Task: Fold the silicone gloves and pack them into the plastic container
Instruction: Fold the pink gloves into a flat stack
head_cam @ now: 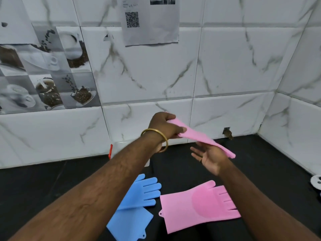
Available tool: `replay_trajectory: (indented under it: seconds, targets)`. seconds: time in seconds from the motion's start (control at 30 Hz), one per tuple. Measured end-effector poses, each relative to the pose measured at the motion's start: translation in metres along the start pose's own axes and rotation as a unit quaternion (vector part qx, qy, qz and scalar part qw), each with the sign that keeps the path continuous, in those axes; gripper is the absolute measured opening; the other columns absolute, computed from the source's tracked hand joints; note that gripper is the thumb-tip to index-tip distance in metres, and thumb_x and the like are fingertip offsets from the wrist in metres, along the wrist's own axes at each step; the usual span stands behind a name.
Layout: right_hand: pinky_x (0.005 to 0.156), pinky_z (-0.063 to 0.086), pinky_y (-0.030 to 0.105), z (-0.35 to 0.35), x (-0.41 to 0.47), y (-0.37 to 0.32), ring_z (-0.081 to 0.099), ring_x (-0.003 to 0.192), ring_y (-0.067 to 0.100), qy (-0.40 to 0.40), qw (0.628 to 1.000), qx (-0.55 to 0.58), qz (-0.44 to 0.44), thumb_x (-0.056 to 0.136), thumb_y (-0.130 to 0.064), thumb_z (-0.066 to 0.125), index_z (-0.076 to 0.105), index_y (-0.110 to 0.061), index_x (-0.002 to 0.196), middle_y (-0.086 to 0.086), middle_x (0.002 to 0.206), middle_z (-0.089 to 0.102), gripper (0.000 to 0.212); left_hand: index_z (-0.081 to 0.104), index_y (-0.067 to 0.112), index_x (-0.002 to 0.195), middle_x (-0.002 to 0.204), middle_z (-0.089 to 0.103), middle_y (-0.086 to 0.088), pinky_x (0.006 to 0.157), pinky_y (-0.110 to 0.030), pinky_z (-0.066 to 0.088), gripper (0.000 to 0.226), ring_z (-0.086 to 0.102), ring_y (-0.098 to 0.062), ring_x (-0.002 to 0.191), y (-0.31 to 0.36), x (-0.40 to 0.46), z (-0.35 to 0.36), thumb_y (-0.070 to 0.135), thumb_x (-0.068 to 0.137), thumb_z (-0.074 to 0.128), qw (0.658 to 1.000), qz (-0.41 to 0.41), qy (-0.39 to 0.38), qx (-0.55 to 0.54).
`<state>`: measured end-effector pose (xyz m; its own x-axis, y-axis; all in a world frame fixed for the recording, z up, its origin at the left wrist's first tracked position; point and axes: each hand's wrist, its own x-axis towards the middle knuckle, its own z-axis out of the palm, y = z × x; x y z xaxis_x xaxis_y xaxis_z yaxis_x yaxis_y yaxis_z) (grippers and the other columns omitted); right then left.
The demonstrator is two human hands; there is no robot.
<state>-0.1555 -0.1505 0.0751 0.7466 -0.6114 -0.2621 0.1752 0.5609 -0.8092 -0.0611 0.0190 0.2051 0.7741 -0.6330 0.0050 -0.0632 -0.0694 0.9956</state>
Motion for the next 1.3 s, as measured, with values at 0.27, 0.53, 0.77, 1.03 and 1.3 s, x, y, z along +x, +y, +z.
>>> replay_trajectory:
  seconds: [0.27, 0.53, 0.77, 1.03, 1.3]
  targets:
    - [0.088, 0.056, 0.047, -0.057, -0.031, 0.013, 0.073, 0.096, 0.032, 0.078, 0.957, 0.28, -0.004, 0.083, -0.073, 0.049, 0.072, -0.008, 0.102, 0.016, 0.106, 0.075, 0.072, 0.061, 0.011, 0.125, 0.115, 0.063, -0.01, 0.068, -0.024, 0.059, 0.066, 0.064, -0.018, 0.089, -0.087, -0.033, -0.015, 0.003, 0.064, 0.087, 0.998, -0.003, 0.007, 0.07]
    - [0.08, 0.053, 0.044, -0.087, -0.048, 0.035, 0.067, 0.1, 0.026, 0.146, 0.974, 0.173, 0.022, 0.099, -0.035, 0.053, 0.054, -0.009, 0.133, 0.01, 0.109, 0.071, 0.044, 0.056, 0.017, 0.129, 0.078, 0.058, -0.003, 0.067, -0.027, 0.061, 0.07, 0.055, -0.012, 0.062, -0.17, -0.074, -0.005, 0.003, 0.066, 0.086, 0.992, -0.048, -0.026, 0.115]
    - [0.079, 0.053, 0.044, -0.116, -0.066, 0.066, 0.067, 0.1, 0.026, 0.152, 0.971, 0.168, 0.073, 0.096, -0.029, 0.057, 0.06, -0.009, 0.123, 0.012, 0.1, 0.076, 0.034, 0.051, 0.02, 0.133, 0.091, 0.059, -0.016, 0.066, -0.037, 0.063, 0.079, 0.062, -0.018, 0.068, -0.23, -0.1, 0.001, 0.001, 0.065, 0.086, 0.981, -0.139, -0.036, 0.132]
    - [0.076, 0.054, 0.045, -0.13, -0.069, 0.086, 0.068, 0.099, 0.027, 0.16, 0.964, 0.181, 0.108, 0.094, -0.023, 0.058, 0.061, -0.01, 0.124, 0.013, 0.1, 0.077, 0.033, 0.047, 0.025, 0.136, 0.104, 0.055, -0.004, 0.075, -0.027, 0.061, 0.078, 0.064, -0.017, 0.085, -0.251, -0.104, 0.002, 0.01, 0.07, 0.085, 0.961, -0.17, -0.047, 0.213]
    - [0.079, 0.054, 0.043, -0.142, -0.066, 0.091, 0.067, 0.103, 0.028, 0.18, 0.971, 0.133, 0.09, 0.093, -0.02, 0.059, 0.063, -0.007, 0.119, 0.015, 0.101, 0.076, 0.029, 0.041, 0.022, 0.141, 0.122, 0.052, -0.003, 0.089, -0.033, 0.057, 0.081, 0.061, -0.019, 0.104, -0.262, -0.1, 0.006, 0.017, 0.073, 0.083, 0.939, -0.167, -0.077, 0.292]
